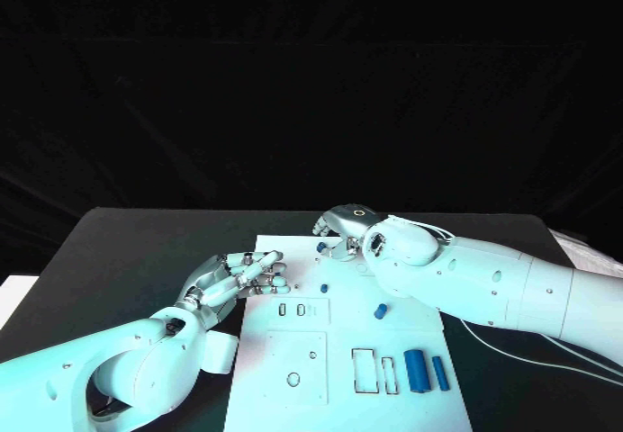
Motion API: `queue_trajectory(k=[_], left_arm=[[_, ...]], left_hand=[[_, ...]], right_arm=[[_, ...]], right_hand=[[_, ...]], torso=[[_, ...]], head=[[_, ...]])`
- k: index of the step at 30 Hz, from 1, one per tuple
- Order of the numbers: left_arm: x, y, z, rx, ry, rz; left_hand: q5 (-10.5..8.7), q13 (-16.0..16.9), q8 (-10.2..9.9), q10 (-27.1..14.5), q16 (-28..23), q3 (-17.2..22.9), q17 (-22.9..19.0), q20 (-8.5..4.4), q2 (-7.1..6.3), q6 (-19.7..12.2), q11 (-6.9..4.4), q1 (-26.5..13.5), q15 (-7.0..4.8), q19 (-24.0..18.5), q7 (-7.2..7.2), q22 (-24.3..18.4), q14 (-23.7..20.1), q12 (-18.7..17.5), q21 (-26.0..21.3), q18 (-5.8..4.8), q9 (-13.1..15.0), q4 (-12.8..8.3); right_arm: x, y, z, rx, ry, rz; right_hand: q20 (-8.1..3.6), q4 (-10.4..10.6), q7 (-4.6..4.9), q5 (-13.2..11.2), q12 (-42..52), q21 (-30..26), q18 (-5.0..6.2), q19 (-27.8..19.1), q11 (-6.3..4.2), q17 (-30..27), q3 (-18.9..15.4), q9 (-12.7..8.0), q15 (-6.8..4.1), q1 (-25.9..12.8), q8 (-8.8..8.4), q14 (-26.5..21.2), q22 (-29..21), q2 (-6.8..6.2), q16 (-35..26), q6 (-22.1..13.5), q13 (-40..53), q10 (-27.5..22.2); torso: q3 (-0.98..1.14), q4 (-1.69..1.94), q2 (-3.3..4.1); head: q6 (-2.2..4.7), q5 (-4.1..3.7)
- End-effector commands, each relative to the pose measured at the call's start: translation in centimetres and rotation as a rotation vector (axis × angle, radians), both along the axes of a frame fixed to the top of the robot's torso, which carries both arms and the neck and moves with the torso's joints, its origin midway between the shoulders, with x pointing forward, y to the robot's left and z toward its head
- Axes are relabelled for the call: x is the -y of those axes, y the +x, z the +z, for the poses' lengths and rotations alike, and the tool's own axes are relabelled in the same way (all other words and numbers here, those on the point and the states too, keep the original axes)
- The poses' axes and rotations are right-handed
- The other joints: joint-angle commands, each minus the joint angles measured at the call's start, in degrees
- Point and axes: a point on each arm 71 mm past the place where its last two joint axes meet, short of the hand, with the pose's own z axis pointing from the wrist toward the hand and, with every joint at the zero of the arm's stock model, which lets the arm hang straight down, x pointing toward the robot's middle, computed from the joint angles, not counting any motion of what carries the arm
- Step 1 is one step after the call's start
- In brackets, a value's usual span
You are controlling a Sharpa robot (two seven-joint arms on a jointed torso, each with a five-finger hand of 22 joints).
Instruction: Assemble the parts on the task board
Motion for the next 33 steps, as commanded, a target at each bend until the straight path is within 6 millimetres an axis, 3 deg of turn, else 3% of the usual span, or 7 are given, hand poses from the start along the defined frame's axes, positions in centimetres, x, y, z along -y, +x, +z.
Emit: queue_trajectory(k=[1, 9, 15, 22, 25, 30, 33], left_arm=[[0.2, -0.1, 0.2, 0.009, -0.009, -0.021], [0.0, -0.1, 0.2, 0.009, -0.007, -0.016], [-0.2, -0.1, 0.2, 0.009, -0.005, -0.012], [-0.4, 0.0, 0.2, 0.009, -0.004, -0.009], [-0.4, 0.0, 0.2, 0.009, -0.004, -0.009], [-0.3, 0.1, 0.1, 0.008, -0.005, -0.012], [-0.3, 0.1, 0.1, 0.008, -0.004, -0.012]], left_hand=[[-0.01, -0.04, -0.31, -0.19, -0.26, 0.06, 0.04, 0.1, 0.5, 0.04, 0.4, 0.02, 0.13, 0.43, 0.33, -0.05, 0.4, -0.35, -0.12, 0.54, -0.08, -0.24], [-0.02, -0.06, -0.38, -0.25, -0.29, 0.01, 0.1, 0.1, 0.5, 0.0, 0.41, 0.02, 0.14, 0.45, 0.33, -0.06, 0.41, -0.43, -0.14, 0.53, -0.08, -0.3], [-0.02, -0.06, -0.38, -0.25, -0.29, 0.01, 0.1, 0.1, 0.5, 0.0, 0.41, 0.02, 0.14, 0.45, 0.33, -0.06, 0.41, -0.43, -0.14, 0.53, -0.08, -0.3], [-0.02, -0.06, -0.38, -0.25, -0.29, 0.01, 0.1, 0.1, 0.5, 0.0, 0.41, 0.02, 0.14, 0.45, 0.33, -0.06, 0.41, -0.43, -0.14, 0.53, -0.08, -0.3], [-0.02, -0.06, -0.4, -0.26, -0.31, 0.0, 0.14, 0.1, 0.52, -0.01, 0.41, 0.04, 0.14, 0.46, 0.32, -0.06, 0.41, -0.47, -0.15, 0.53, -0.08, -0.35], [-0.02, -0.06, -0.4, -0.26, -0.31, 0.0, 0.14, 0.1, 0.52, -0.01, 0.41, 0.04, 0.14, 0.46, 0.32, -0.06, 0.41, -0.47, -0.15, 0.53, -0.08, -0.35], [-0.02, -0.06, -0.4, -0.26, -0.31, 0.0, 0.14, 0.1, 0.52, -0.01, 0.41, 0.04, 0.14, 0.46, 0.32, -0.06, 0.41, -0.47, -0.15, 0.53, -0.08, -0.35]], right_arm=[[0.0, 0.0, 0.1, 0.008, -0.005, -0.003], [1.2, -1.3, 0.9, 0.037, 0.046, 0.01], [4.5, -2.2, 2.2, 0.018, 0.109, -0.053], [10.0, -2.3, 2.4, -0.125, 0.182, -0.209], [11.3, -2.2, 2.2, -0.165, 0.188, -0.249], [12.4, -1.9, 1.6, -0.216, 0.171, -0.288], [12.4, -1.7, 1.2, -0.236, 0.154, -0.296]], right_hand=[[0.05, 0.26, 0.06, -0.26, 0.47, -0.43, 0.58, -0.21, 0.06, -0.44, -0.93, 0.09, -0.11, 0.65, 0.02, -0.31, -0.51, -0.1, -0.33, 0.04, 0.1, -0.67], [-0.38, 1.26, -0.12, 1.0, 3.01, 1.05, 0.02, 2.45, -0.56, 1.55, -1.29, 0.51, -0.61, 2.11, 1.08, 0.75, 2.22, 1.22, 1.41, 5.01, 0.21, 3.39], [-0.96, 2.24, -0.17, 2.29, 5.92, 4.84, -1.26, 6.98, -1.77, 7.68, -0.14, 0.5, -1.46, 1.98, 1.32, 2.43, 9.16, 1.24, 6.02, 7.47, 0.88, 10.92], [-3.07, 4.76, -2.09, 4.94, 14.33, 10.09, -3.12, 13.14, -4.56, 17.19, -4.6, 0.13, -3.76, -1.05, 0.11, 4.11, 18.9, -2.8, 12.89, 5.77, 7.21, 24.34], [-3.62, 6.23, -2.33, 6.21, 24.07, 12.21, -3.92, 15.34, -4.87, 23.21, -8.63, 0.22, -4.02, -0.6, 0.28, 4.58, 22.93, -2.85, 16.92, 4.9, 18.22, 23.82], [-2.55, 9.13, -1.71, 6.67, 52.04, 14.29, -4.68, 17.01, -4.23, 30.77, -14.11, 0.27, -3.33, 2.47, 0.5, 4.97, 27.04, -0.67, 21.52, 4.29, 50.93, 20.2], [-2.56, 9.75, -1.57, 6.5, 57.85, 14.75, -4.78, 17.52, -3.91, 32.85, -15.0, 0.23, -3.02, 2.92, 0.45, 5.24, 28.07, -0.44, 22.54, 4.07, 57.4, 21.8]], torso=[[0.03, 0.01, 0.01], [0.14, -0.17, 0.0], [0.25, -0.93, -0.27], [0.53, -2.05, -0.58], [0.72, -2.33, -0.64], [0.87, -2.42, -0.67], [0.84, -2.26, -0.6]], head=[[0.04, -0.03], [0.12, -0.2], [0.35, -0.36], [0.47, 0.07], [0.47, 0.04], [0.45, -0.05], [0.33, -0.18]])
